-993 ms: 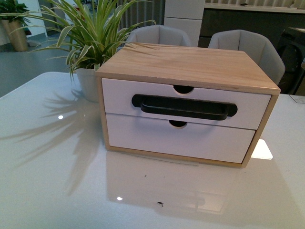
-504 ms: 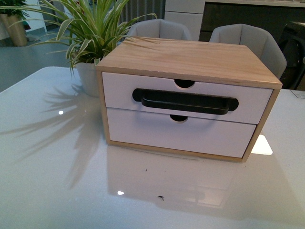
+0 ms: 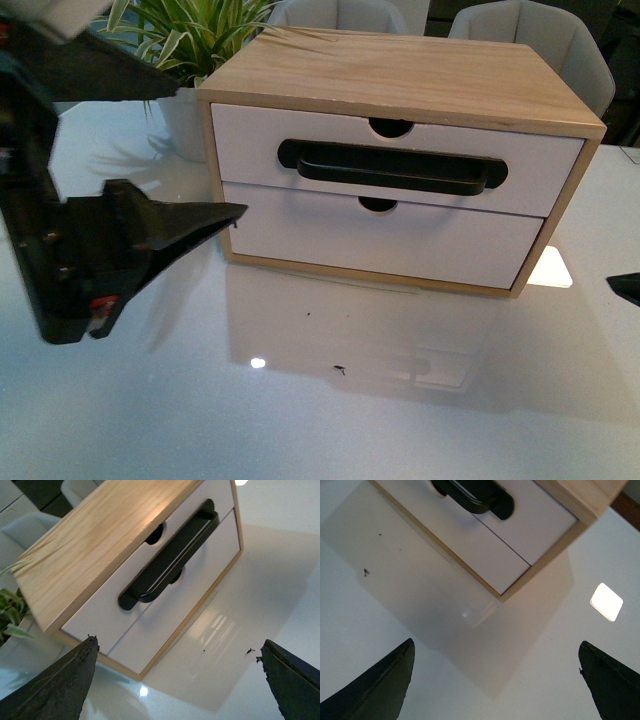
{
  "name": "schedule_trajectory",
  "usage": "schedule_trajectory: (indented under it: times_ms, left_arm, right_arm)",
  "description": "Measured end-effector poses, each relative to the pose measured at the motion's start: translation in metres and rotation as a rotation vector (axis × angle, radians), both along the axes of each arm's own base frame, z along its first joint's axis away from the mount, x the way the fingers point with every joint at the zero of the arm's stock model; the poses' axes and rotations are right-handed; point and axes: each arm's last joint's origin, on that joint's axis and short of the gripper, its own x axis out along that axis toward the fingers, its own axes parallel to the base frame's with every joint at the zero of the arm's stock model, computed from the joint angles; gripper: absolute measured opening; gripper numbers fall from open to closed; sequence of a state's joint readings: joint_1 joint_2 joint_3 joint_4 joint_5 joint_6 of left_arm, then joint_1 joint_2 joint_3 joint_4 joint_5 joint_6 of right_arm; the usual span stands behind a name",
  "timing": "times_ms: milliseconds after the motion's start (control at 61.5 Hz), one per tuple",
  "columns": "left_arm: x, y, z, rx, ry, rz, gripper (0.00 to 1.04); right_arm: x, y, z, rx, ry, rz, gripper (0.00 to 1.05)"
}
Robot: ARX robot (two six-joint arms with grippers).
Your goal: Pull drawer
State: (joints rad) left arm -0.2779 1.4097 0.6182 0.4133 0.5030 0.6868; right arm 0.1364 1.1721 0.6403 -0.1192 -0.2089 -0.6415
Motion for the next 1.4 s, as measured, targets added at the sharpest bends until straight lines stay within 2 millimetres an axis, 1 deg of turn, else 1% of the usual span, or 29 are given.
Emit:
schedule_trajectory:
  times_ms: [195,293,553,667,846,1025,1399]
  left_arm:
    - [0.029,-0.019,-0.002,0.098,-0.009,-0.094,0.97]
    - [0.047,-0.028,-0.006,0.130,0.003,-0.122,0.97]
    - [0.072,-0.050,-0.015,0.208,0.018,-0.185,0.97]
    - [0.085,-0.057,-0.021,0.237,0.028,-0.198,0.97]
    - [0.099,-0.062,-0.026,0.254,0.034,-0.203,0.97]
    - [0.109,-0.066,-0.027,0.263,0.031,-0.210,0.97]
    - [0.120,-0.072,-0.042,0.312,0.037,-0.218,0.97]
  right_arm:
    - [0.021,0.018,0.001,-0.040,0.021,0.131,0.96]
    - [0.035,0.025,0.000,-0.052,0.031,0.178,0.96]
    - [0.062,0.040,-0.004,-0.061,0.030,0.246,0.96]
    - [0.074,0.046,-0.007,-0.066,0.025,0.274,0.96]
    - [0.089,0.051,-0.010,-0.059,0.025,0.291,0.96]
    - [0.103,0.056,-0.011,-0.053,0.017,0.298,0.96]
    - [0.118,0.067,-0.014,-0.038,0.020,0.325,0.96]
